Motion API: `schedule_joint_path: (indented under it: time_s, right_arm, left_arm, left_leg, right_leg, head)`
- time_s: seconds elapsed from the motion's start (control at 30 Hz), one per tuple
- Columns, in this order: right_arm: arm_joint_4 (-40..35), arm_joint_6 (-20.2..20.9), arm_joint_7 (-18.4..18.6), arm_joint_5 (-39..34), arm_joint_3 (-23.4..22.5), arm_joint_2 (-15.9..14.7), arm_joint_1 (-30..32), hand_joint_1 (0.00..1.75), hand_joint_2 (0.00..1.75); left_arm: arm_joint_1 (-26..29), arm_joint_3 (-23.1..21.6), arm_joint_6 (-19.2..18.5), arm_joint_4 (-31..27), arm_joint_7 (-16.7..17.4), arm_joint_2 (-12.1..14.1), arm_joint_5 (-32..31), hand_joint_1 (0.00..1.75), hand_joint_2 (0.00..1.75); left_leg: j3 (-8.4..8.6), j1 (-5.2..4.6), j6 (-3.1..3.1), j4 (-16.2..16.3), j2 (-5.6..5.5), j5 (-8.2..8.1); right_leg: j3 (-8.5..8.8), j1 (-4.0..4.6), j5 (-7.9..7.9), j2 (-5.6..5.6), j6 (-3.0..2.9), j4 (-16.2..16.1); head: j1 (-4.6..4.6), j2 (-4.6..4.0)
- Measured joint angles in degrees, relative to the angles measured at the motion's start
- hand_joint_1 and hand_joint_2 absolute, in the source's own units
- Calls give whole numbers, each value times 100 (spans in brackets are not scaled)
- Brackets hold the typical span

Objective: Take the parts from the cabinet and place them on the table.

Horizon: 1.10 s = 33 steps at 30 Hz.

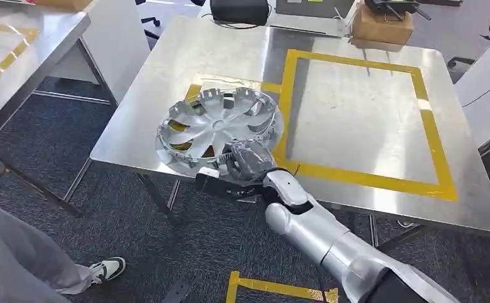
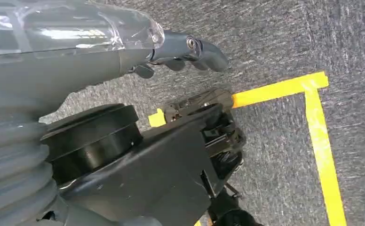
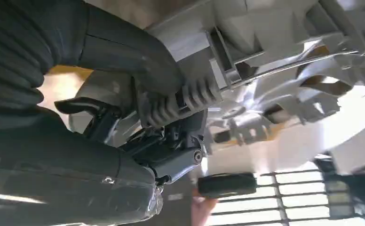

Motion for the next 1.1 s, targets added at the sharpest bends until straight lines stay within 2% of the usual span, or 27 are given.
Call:
schedule_joint_path:
  time_s: [0.23, 0.47, 0.63, 0.9, 1.1]
  right_arm:
    - [788, 309, 577, 254, 92, -280, -824, 171, 175]
    - [1159, 693, 902, 299, 87, -850, -1599, 171, 175]
    - [1264, 728, 981, 321, 90, -1003, -1690, 171, 175]
    - [1345, 892, 1247, 310, 81, -1200, -1813, 171, 175]
    - [1415, 977, 1363, 256, 79, -1334, -1672, 171, 175]
  left_arm:
    - [3, -33, 0, 0, -4, 4, -2, 0, 175]
    - [80, -68, 17, 0, -2, 4, 28, 0, 175]
    - [85, -70, 20, 0, -4, 4, 28, 0, 175]
    - [102, -70, 39, 0, -9, 9, 50, 0, 175]
    - [101, -70, 2, 0, -72, 11, 94, 0, 175]
  left_leg:
    - [3, -6, 9, 5, -78, 7]
    - [0, -6, 14, 6, -145, 19]
    - [7, -7, 14, 7, -101, 18]
    - [11, -4, 13, 5, -95, 18]
    - [13, -6, 13, 5, -68, 18]
  right_leg:
    - [22, -8, -3, -43, -5, -6]
    - [44, -10, -7, -100, 1, -8]
    - [41, -10, -7, -77, 2, -9]
    - [40, -8, -15, -81, 13, -7]
    - [40, -10, -15, -65, 13, -7]
  head:
    - [2, 0]
    - [4, 0]
    - [4, 0]
    - [4, 0]
    - [4, 0]
